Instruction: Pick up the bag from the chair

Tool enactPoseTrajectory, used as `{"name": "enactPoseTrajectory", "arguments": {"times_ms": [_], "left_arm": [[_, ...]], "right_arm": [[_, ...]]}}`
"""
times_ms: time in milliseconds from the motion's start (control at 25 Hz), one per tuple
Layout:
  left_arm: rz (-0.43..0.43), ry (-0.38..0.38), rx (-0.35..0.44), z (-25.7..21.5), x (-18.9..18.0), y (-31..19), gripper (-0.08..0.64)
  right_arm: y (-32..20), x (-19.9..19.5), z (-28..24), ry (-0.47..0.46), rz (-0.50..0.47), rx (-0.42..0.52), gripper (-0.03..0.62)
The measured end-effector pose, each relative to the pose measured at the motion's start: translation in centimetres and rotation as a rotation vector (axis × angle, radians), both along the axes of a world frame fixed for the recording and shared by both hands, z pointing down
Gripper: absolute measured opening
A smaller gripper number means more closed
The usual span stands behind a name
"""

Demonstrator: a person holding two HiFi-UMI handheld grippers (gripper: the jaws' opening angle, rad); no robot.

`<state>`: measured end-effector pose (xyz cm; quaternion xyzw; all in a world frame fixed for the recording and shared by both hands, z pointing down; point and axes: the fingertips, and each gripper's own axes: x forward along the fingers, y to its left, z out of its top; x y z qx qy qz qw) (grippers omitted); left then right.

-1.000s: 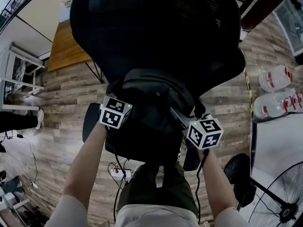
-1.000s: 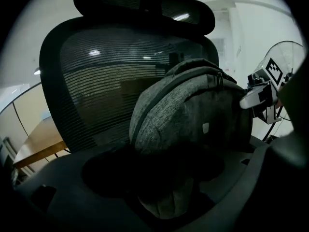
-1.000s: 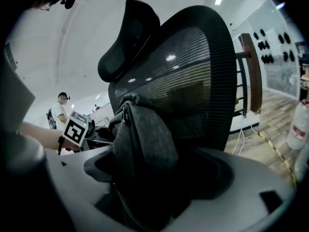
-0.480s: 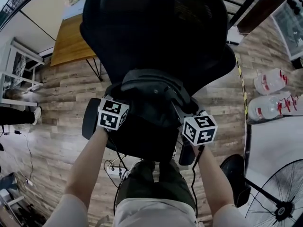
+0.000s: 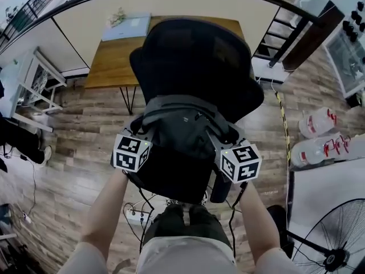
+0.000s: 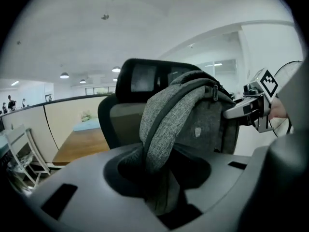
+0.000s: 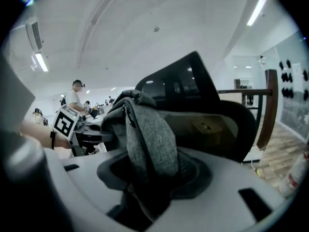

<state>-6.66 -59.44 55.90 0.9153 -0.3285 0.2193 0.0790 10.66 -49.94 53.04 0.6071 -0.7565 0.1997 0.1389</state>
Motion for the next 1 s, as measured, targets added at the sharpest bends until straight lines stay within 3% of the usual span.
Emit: {"name": "enactPoseTrajectory", "arguments": {"times_ms": [280, 560, 1000], "left_arm": [[-0.008, 0.053, 0.066, -10.4, -1.5, 3.1, 0.132], [-0.036, 0.07, 0.118, -17.1, -3.9, 6.5, 0.13], [-0.043, 0.068, 0.124, -19.1, -7.3, 12.7, 0.127]], "right_arm": [[2.0, -0.9, -10.6, 0.055, -0.057, 0.112, 0.202], [4.2, -2.8, -17.5, 0.082, -0.12, 0.176, 0.204], [8.7, -5.6, -19.3, 0.065, -0.203, 0.168, 0.207]]}}
